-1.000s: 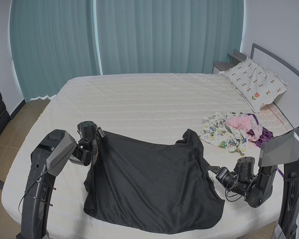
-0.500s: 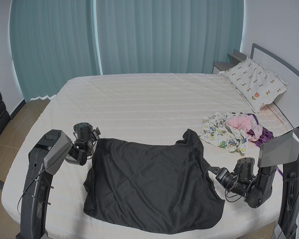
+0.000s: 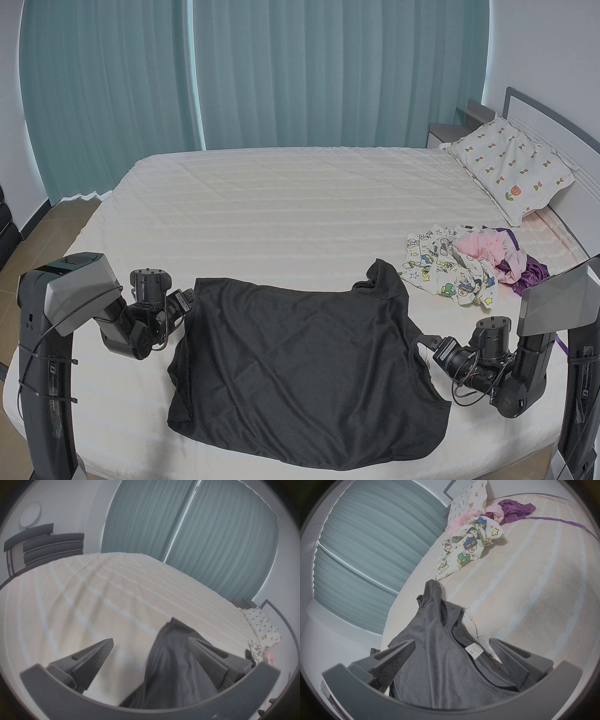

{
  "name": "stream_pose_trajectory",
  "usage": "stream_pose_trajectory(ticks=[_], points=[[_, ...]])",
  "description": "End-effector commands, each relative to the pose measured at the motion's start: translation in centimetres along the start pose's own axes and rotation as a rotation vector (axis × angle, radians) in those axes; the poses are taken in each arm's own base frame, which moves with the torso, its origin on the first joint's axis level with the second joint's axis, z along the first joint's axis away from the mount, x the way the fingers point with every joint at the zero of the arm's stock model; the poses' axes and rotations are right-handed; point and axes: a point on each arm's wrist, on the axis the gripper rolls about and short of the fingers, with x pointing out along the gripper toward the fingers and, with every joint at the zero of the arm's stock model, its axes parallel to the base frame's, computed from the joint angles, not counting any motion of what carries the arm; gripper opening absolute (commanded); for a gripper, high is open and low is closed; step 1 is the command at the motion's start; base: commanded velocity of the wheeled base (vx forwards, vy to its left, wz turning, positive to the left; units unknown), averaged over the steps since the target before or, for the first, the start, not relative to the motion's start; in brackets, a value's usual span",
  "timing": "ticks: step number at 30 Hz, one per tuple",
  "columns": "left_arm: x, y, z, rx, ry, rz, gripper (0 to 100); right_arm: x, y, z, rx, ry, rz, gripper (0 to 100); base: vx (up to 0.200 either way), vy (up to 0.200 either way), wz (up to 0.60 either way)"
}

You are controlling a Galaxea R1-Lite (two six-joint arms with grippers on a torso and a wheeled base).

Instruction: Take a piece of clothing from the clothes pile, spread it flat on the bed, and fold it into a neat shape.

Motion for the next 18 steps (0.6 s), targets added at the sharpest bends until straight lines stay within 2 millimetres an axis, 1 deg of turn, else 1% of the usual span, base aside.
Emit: stream_pose_trajectory(ticks=[1,2,3,4,5,6,9,10,12,16,18], points=[[-10.7,0.4,-1.0,-0.073,0.092,-0.121,100,-0.1,0.0,-0.2,-0.003,0.007,0.0,100,0.0,0.0,0.0],[-11.7,0.8,-1.9,-0.07,0.11,-0.123,100,-0.1,0.0,-0.1,-0.002,0.006,-0.001,100,0.0,0.0,0.0],[-11.7,0.8,-1.9,-0.07,0.11,-0.123,100,-0.1,0.0,-0.1,-0.002,0.006,-0.001,100,-0.2,0.0,0.0],[-12.7,1.4,-3.0,-0.056,0.143,-0.114,100,-0.2,0.0,-0.2,-0.002,0.007,-0.002,100,-0.2,0.0,0.0],[-12.9,1.6,-3.4,-0.052,0.154,-0.109,100,-0.2,0.0,-0.2,-0.002,0.007,-0.002,100,-0.2,0.0,0.0],[-13.6,2.3,-4.3,-0.035,0.193,-0.091,100,-0.2,0.0,-0.1,-0.002,0.003,0.001,100,0.0,0.0,0.0],[-14.5,2.9,-5.5,-0.014,0.246,-0.067,100,-0.3,0.0,-0.2,-0.003,0.003,0.004,100,0.0,0.0,0.0],[-14.5,2.9,-5.5,-0.014,0.246,-0.067,100,-0.3,0.0,-0.2,-0.003,0.003,0.004,100,0.0,0.0,0.0],[-15.0,3.4,-6.5,0.01,0.286,-0.047,100,-0.4,0.0,-0.1,-0.004,0.002,0.005,100,0.0,0.0,0.0],[-15.0,3.6,-7.0,0.022,0.303,-0.036,100,-0.4,0.0,-0.1,-0.004,0.002,0.005,100,0.0,0.0,0.0],[-14.9,3.6,-7.5,0.037,0.321,-0.031,100,-0.4,0.0,-0.2,-0.004,0.003,0.004,100,0.0,0.0,0.0]])
